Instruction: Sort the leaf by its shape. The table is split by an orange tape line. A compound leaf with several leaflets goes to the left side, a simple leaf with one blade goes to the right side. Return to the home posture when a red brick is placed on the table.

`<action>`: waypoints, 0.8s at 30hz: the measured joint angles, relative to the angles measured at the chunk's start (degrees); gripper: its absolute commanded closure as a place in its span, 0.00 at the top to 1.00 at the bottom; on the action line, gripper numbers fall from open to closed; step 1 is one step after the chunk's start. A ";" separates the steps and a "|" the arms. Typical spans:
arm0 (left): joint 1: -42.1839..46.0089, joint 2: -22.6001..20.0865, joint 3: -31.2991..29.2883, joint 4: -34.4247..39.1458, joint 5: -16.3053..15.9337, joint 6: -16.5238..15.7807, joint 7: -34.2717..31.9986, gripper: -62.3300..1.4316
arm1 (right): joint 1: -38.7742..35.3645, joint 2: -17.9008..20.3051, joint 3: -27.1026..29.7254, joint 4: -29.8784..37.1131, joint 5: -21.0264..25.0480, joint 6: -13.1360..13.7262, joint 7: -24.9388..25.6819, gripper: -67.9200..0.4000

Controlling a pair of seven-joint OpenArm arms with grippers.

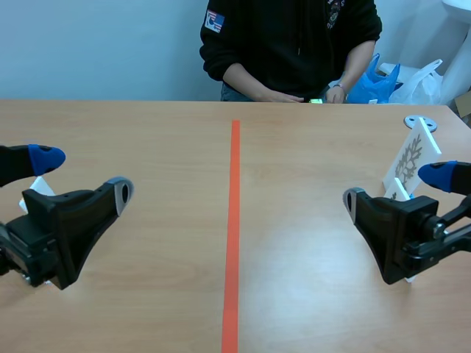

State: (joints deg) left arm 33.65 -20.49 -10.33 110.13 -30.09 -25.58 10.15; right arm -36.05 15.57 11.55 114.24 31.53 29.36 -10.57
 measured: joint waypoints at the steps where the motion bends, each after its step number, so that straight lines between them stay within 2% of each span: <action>1: 0.00 0.00 0.42 -0.02 0.00 0.00 0.46 1.00 | 0.00 0.00 0.00 0.00 0.00 0.00 0.00 1.00; 5: 0.00 0.00 2.80 -0.22 0.07 -0.13 0.79 1.00 | 0.00 0.00 0.00 0.00 0.00 0.00 0.00 1.00; 11: -0.02 0.00 8.26 -0.55 1.97 -0.22 0.72 1.00 | 0.00 0.00 0.00 0.00 0.00 0.00 0.00 1.00; 14: -0.04 0.00 9.99 -0.55 3.96 1.81 -0.90 1.00 | 0.00 0.00 0.00 0.00 0.00 0.00 0.00 1.00; 17: -0.20 0.00 10.14 -0.68 5.55 3.91 -2.03 1.00 | 0.00 0.00 0.00 0.00 0.00 0.00 0.00 1.00; 24: -0.17 0.00 10.14 -0.74 5.88 3.67 -2.23 1.00 | 0.00 0.00 0.00 0.00 0.00 0.00 0.00 1.00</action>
